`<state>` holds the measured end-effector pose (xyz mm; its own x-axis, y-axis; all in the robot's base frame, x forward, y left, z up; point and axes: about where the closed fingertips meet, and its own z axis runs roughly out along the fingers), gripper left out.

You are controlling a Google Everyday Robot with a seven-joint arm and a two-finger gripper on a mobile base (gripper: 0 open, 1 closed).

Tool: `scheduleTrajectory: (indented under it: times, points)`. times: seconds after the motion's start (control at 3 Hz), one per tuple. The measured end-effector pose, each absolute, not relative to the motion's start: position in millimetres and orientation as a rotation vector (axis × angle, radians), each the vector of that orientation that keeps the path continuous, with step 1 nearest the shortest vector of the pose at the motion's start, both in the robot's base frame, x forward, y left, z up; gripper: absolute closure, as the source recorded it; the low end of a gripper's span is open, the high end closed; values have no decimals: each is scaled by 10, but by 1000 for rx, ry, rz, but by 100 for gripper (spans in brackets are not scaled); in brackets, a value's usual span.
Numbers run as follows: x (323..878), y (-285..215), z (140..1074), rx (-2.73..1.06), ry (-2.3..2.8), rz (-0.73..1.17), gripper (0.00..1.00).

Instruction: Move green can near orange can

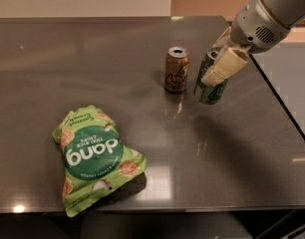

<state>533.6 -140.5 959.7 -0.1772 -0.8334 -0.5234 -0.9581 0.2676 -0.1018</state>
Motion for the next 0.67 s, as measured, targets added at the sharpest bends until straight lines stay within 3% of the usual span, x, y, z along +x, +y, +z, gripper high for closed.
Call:
scheduleTrajectory:
  times: [0.67]
  points:
    - [5641, -1159, 9240, -1594, 2085, 368, 100]
